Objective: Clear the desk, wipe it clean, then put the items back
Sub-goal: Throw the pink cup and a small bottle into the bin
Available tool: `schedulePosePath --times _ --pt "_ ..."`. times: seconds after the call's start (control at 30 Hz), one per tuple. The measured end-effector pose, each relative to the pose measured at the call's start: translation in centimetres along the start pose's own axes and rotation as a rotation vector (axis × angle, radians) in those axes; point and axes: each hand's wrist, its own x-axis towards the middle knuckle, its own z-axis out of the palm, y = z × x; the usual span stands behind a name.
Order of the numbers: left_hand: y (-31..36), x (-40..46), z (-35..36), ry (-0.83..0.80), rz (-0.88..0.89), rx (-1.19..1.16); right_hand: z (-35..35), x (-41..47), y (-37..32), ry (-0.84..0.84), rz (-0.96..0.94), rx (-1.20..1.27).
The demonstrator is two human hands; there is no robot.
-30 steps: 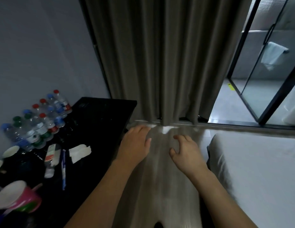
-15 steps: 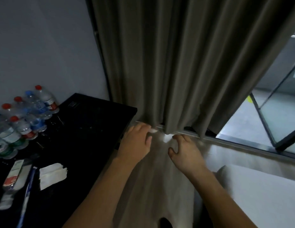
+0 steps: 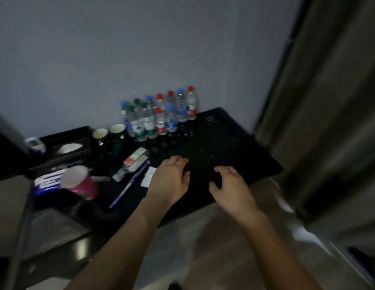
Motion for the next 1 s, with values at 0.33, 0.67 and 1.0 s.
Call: schedulePosePath --times 0.33,0.67,1.0 --pt "-15.2 -1.7 -2.8 0.106 -0.378 -0.036 9.6 7.7 -10.3 -0.239 -0.284 -0.054" --pt "-20.8 0.2 -1.5 0.022 -0.630 -0.016 14.8 16.7 -12.3 -0.449 -0.439 -0.139" --pt "-24.3 -0.2 -2.5 0.004 -0.847 0.009 25.0 25.7 -17.4 -0.587 -0.803 -0.304"
